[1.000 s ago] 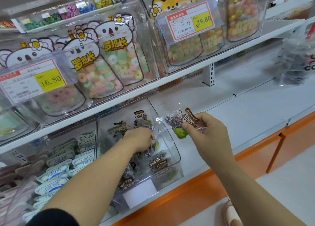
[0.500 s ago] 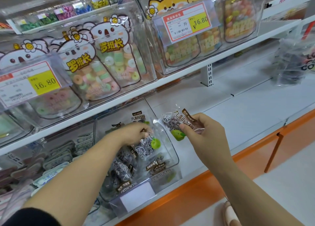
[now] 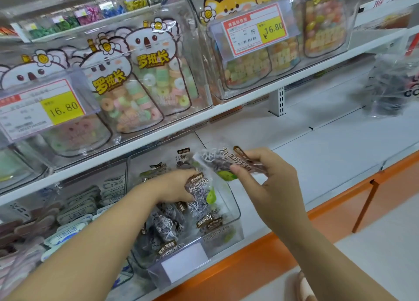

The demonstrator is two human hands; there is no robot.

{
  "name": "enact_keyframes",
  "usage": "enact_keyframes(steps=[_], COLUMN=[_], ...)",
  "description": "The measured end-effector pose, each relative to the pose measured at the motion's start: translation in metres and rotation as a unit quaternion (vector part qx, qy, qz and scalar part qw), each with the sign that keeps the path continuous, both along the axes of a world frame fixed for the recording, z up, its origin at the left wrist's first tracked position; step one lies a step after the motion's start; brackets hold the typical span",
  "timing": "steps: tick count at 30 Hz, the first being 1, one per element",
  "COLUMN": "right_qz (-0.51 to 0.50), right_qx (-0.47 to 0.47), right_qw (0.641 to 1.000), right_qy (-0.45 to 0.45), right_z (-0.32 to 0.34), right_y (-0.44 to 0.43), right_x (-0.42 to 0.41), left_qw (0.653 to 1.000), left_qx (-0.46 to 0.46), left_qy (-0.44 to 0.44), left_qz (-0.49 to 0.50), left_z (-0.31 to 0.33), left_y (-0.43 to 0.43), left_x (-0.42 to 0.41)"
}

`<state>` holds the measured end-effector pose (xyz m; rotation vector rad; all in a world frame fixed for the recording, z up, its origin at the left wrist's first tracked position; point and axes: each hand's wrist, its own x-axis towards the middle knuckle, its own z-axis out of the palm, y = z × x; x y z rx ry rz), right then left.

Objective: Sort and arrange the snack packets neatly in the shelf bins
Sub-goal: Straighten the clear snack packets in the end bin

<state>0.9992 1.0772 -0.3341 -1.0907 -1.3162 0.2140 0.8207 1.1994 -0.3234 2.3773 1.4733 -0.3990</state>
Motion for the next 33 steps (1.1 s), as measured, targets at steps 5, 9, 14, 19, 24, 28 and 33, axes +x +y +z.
enact_keyframes(steps=[5, 9, 14, 19, 24, 28, 33], right_qz=[0.064, 0.038, -0.014, -0.011, -0.013, 0.002, 0.05], right_qx=[-0.026, -0.065, -0.06, -0.077, -0.146, -0.214, -0.183], right_qw=[0.994, 0.977, 0.926, 0.836, 0.724, 0.629, 0.566], right_qy=[-0.083, -0.198, -0.372, -0.543, -0.674, -0.748, -0.802], right_z=[-0.003, -0.012, -0.012, -0.006, 0.007, 0.015, 0.011], right_y=[0.003, 0.006, 0.012, 0.037, 0.057, 0.072, 0.072], right_x=[-0.013, -0.01, -0.015, -0.034, -0.056, -0.071, -0.078], left_qw=[0.999, 0.997, 0.993, 0.995, 0.996, 0.997, 0.993], left_qx=[0.014, 0.057, 0.09, 0.088, 0.071, 0.054, 0.088], left_qy=[-0.037, 0.043, 0.068, 0.021, -0.022, -0.022, 0.007], left_qz=[0.033, -0.038, -0.046, -0.037, -0.045, -0.06, -0.08], left_z=[0.003, 0.003, -0.001, -0.005, -0.007, 0.002, 0.017], left_y=[-0.011, -0.002, 0.012, 0.018, 0.022, 0.015, -0.023], left_x=[-0.005, -0.007, -0.017, -0.031, -0.041, -0.046, -0.053])
